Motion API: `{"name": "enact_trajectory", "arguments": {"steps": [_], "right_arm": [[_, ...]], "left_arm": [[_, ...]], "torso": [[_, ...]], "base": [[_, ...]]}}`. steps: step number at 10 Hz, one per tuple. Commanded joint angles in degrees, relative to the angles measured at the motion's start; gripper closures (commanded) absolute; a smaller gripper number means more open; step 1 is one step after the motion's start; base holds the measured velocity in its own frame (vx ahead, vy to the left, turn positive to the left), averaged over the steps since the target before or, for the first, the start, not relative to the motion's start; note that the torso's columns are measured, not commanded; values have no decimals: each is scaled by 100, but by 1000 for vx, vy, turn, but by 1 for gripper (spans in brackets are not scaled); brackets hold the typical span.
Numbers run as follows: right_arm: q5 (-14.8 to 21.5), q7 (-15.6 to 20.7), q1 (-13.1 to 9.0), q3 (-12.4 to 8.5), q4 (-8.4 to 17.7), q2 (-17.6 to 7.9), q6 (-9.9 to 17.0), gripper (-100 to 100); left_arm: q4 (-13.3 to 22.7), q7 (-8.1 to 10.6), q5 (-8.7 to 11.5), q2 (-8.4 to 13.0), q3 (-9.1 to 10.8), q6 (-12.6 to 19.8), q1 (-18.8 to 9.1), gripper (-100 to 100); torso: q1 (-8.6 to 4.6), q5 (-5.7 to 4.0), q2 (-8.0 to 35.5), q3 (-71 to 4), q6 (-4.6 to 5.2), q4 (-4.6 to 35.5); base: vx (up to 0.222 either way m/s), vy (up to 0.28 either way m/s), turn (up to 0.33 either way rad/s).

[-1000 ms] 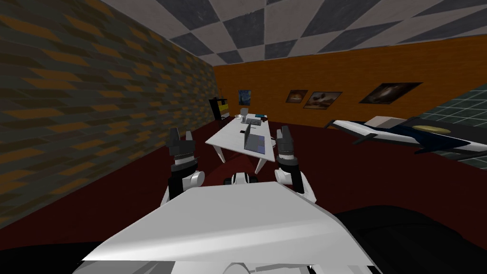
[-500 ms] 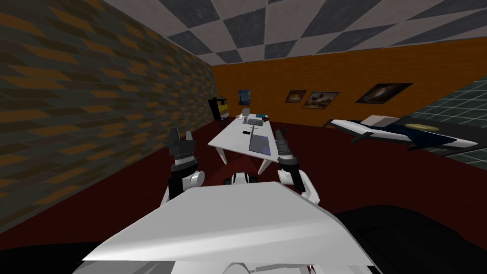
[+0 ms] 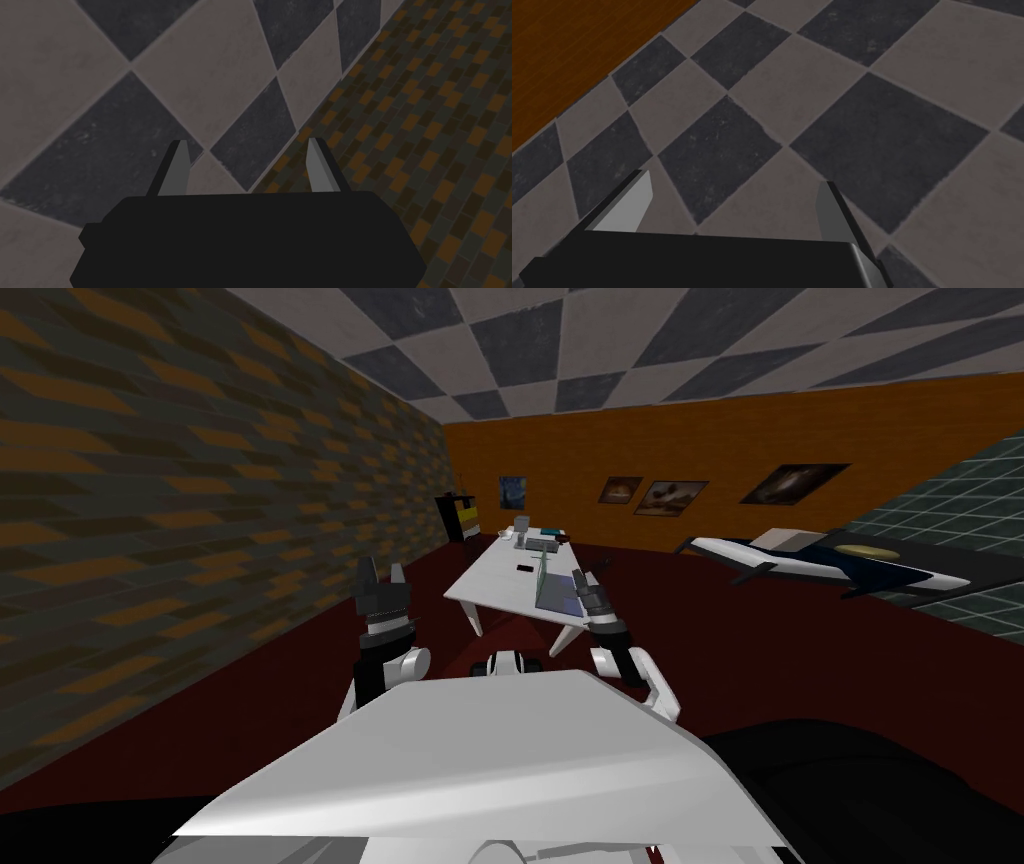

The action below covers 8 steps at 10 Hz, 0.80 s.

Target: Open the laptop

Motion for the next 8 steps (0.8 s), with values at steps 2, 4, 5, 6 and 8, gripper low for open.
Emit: {"name": "enact_trajectory", "arguments": {"steps": [2, 4, 5, 6, 8], "right_arm": [[529, 543, 61, -264, 311, -207, 269, -100], [826, 836, 80, -418, 507, -369, 423, -100], [975, 983, 89, -496, 610, -458, 502, -100], [1124, 1130, 98, -574, 717, -550, 582, -100], [1420, 1421, 113, -727, 935, -733, 741, -100]], "left_arm": [[0, 0, 0, 0, 0, 0, 0, 0], [0, 0, 0, 0, 0, 0, 0, 0], [0, 0, 0, 0, 0, 0, 0, 0], [0, 0, 0, 0, 0, 0, 0, 0], [0, 0, 0, 0, 0, 0, 0, 0]], "torso": [[-6, -2, -8, -6, 0, -4], [-5, -2, 6, 3, 1, 1], [-4, -2, 6, 3, 0, 1], [-9, -3, -2, -1, 2, -1], [-4, -2, 4, 0, 0, 0]], "base": [[75, 191, -59], [50, 197, -63], [72, 185, -54], [89, 188, -65], [38, 187, -61]]}}
